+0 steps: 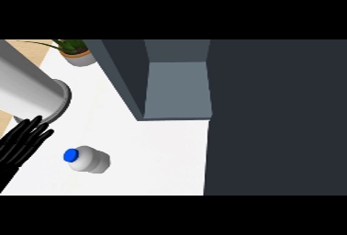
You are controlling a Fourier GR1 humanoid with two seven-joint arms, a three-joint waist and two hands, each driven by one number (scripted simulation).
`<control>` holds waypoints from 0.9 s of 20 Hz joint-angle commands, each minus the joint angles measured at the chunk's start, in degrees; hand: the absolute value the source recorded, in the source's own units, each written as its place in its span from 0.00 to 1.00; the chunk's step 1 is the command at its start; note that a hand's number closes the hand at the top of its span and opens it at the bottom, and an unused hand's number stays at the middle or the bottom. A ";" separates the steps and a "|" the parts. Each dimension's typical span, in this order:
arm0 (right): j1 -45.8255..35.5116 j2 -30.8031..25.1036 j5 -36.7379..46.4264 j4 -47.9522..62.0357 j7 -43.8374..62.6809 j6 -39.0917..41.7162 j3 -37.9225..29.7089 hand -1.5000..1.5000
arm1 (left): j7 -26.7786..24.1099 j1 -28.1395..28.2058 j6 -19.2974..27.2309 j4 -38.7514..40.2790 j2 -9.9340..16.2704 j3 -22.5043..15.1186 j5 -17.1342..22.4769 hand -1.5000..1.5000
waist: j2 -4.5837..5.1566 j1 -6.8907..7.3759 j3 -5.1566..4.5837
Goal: Pick up the bottled water, place it into the cabinet and close the cabinet
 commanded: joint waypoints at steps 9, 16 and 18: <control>7.95 -2.16 -3.24 -10.93 0.77 2.53 -0.30 0.00 | -15.16 -7.24 -1.76 21.58 -5.06 -2.35 -18.88 0.00 | 0.16 -0.01 -0.05; 13.26 -2.53 -4.10 -8.88 -5.66 6.11 -2.40 0.00 | -30.81 -12.30 -0.15 40.31 -4.72 -1.79 -28.61 0.00 | 0.15 -0.79 -0.09; 15.99 -1.15 -2.66 -10.31 -6.86 6.32 0.05 0.00 | -30.85 -14.50 2.06 43.03 -4.91 -1.16 -29.19 0.00 | 0.09 -0.86 -0.08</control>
